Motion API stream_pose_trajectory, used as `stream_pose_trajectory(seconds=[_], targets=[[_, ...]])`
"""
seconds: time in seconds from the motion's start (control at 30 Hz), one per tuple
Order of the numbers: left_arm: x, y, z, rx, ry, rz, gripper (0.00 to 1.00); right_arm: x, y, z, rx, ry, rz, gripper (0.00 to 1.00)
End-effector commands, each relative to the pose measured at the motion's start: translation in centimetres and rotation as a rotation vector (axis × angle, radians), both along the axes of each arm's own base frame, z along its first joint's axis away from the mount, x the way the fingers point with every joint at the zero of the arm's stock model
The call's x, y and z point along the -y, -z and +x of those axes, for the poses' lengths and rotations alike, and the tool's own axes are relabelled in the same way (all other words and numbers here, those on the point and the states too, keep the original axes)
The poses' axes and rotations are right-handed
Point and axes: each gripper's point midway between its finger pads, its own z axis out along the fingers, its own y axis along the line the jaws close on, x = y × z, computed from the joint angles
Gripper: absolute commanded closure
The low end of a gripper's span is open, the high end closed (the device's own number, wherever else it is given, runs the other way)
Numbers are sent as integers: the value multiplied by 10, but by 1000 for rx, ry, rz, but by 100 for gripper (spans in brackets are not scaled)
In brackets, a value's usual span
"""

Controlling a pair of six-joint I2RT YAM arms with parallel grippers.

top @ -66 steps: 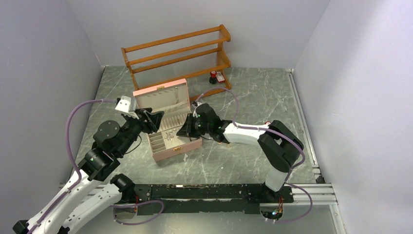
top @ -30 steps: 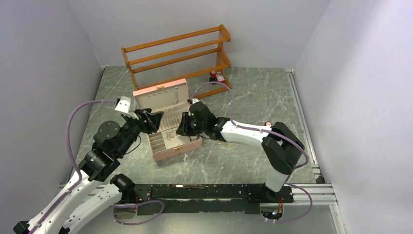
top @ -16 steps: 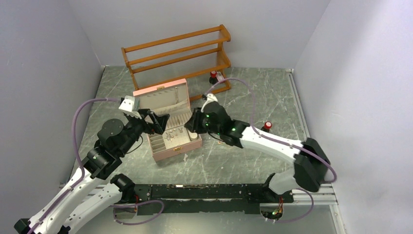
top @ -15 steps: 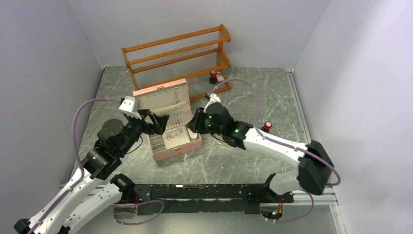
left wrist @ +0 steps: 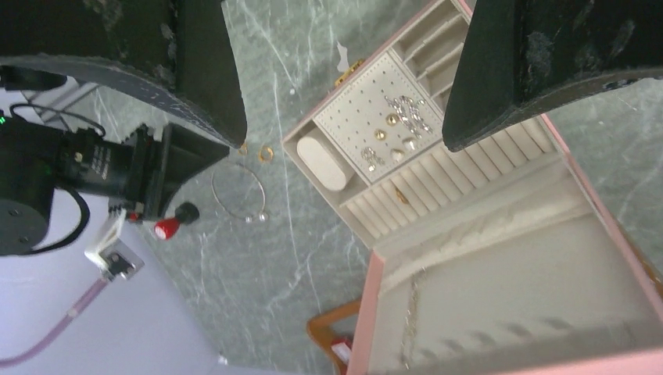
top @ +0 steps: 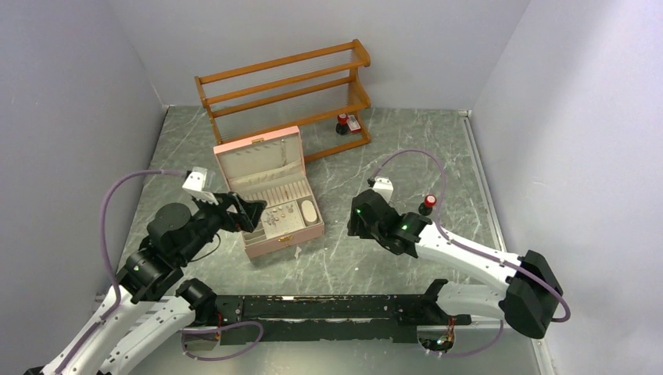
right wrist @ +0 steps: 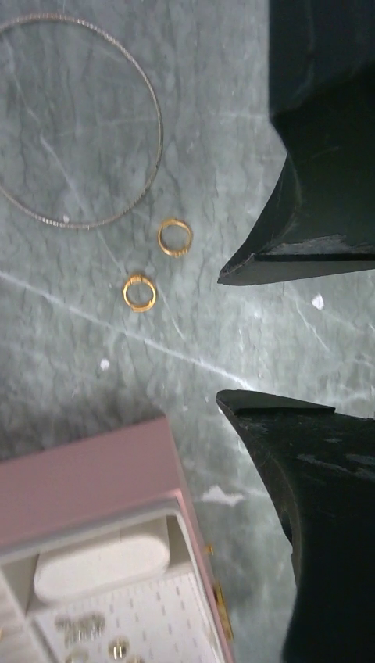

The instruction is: Organize the mixed jewelry

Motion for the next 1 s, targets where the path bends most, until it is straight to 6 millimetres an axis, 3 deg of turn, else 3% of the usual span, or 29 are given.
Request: stream_pose_trajectory(seconds=[0.0,0.23,0.5,0.97], targets=[[18,26,-13,-120,109,12,0,23,24,5,-21,2,-163,46],[36,44,-19,-186,187,-37,0,26,59,12,-95,-120,-292,60],[55,52,-22,-223,261,-107,14,27,76,24,-123,-183,-314,63],[61,57,-17,-254,257,-129,11,28,87,25,-138,-206,-324,78]])
